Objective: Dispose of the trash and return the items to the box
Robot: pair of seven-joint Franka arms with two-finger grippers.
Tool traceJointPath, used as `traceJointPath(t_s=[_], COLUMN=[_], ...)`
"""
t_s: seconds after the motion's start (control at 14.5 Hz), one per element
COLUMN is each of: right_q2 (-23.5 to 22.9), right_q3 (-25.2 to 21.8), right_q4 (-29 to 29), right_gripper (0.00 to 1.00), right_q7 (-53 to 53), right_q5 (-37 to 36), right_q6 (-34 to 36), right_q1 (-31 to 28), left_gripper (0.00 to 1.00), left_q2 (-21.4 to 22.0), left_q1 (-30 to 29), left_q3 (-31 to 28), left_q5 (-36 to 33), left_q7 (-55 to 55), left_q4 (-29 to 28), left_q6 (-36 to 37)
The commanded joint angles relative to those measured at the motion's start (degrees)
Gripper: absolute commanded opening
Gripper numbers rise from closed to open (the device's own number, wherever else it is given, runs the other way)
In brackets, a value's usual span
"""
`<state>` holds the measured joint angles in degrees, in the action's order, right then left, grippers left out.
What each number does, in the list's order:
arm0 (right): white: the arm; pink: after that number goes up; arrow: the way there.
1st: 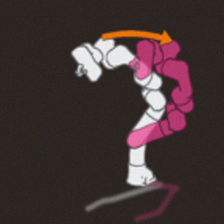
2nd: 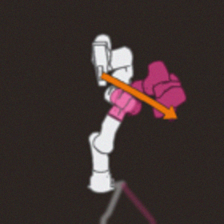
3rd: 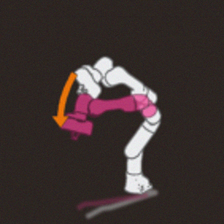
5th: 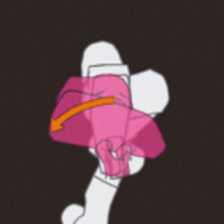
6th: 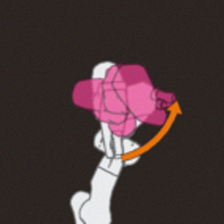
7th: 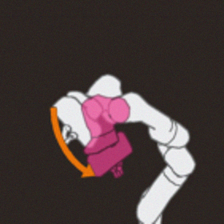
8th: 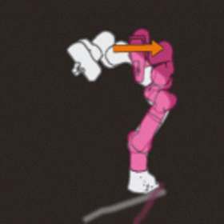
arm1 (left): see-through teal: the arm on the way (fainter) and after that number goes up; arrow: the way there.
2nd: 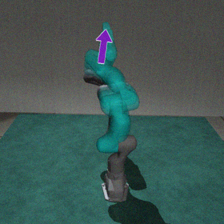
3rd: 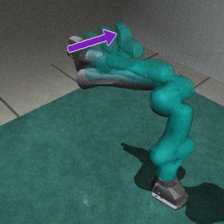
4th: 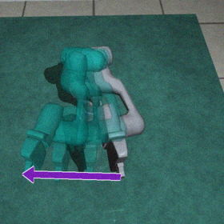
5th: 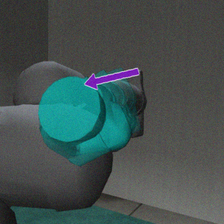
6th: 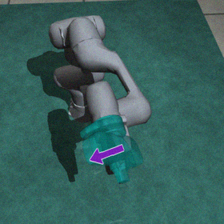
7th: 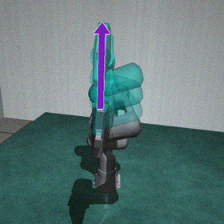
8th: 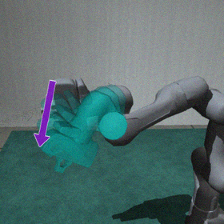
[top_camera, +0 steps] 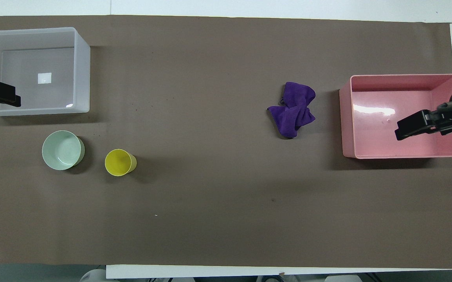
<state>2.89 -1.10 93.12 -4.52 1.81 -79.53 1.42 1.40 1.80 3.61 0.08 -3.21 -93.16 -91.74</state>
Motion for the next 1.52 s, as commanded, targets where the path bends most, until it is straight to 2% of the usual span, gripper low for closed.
traceJointPath(t_s=[0.0,0.14,0.21,0.28,0.41,0.48,0.62,0.76,0.9,1.03,1.1,1.17,1.24,1.45], right_q2=[0.9,0.9,0.9,0.9,0.9,1.0,2.0,2.2,-0.7,-4.5,-6.8,-8.9,-11.3,-15.2], right_q3=[0.2,0.3,0.3,0.3,0.3,0.2,0.1,0.9,1.1,1.1,1.1,1.1,1.1,1.1], right_q4=[0.9,1.0,1.0,1.0,1.0,0.8,1.0,3.2,4.0,4.4,4.4,4.5,4.6,8.5], right_gripper=[0.99,1.0,0.99,0.99,0.99,0.99,0.99,0.99,0.99,0.99,0.99,0.99,0.99,0.99], right_q7=[-1.0,-1.0,-1.0,-1.0,-1.1,-1.1,-2.0,-1.6,-1.5,0.2,1.4,1.5,1.6,1.7], right_q5=[0.1,0.1,0.1,0.1,0.1,0.1,0.7,0.7,1.5,1.5,1.6,1.6,1.6,1.6], right_q6=[0.3,0.3,0.3,0.3,0.3,0.3,0.0,-4.9,-9.9,-15.7,-18.8,-21.6,-24.2,-34.3], right_q1=[-0.5,-0.5,-0.5,-0.5,-0.5,-0.7,-0.6,0.2,2.7,5.8,7.0,8.2,9.1,10.6], left_gripper=[1.0,1.0,1.0,1.0,1.0,1.0,1.0,1.0,1.0,1.0,0.93,0.3,0.0,0.0], left_q2=[-0.8,-0.1,1.2,3.9,11.0,12.6,12.1,12.0,11.2,8.2,7.0,6.6,6.3,5.3], left_q1=[0.7,0.5,0.3,0.1,-1.1,-3.4,-5.2,-8.6,-9.5,-10.3,-10.3,-10.2,-10.2,-9.6], left_q3=[-0.8,-0.8,-0.9,-0.9,-1.0,-1.0,-1.0,-0.9,-0.9,-0.9,-0.9,-0.9,-0.8,-0.8], left_q5=[0.8,0.8,0.9,0.8,0.8,0.8,0.8,0.8,0.9,0.9,0.9,0.9,0.8,0.9], left_q7=[1.8,3.6,4.1,3.5,2.8,2.2,0.8,0.7,0.3,0.5,0.3,-1.3,-1.5,-2.3], left_q4=[2.0,0.3,-2.8,-8.5,-24.2,-29.4,-35.0,-41.9,-48.3,-51.1,-51.6,-52.2,-52.4,-52.1], left_q6=[2.4,2.2,1.2,-2.5,-16.0,-19.8,-22.7,-28.7,-37.5,-42.5,-43.7,-44.9,-45.5,-48.7])
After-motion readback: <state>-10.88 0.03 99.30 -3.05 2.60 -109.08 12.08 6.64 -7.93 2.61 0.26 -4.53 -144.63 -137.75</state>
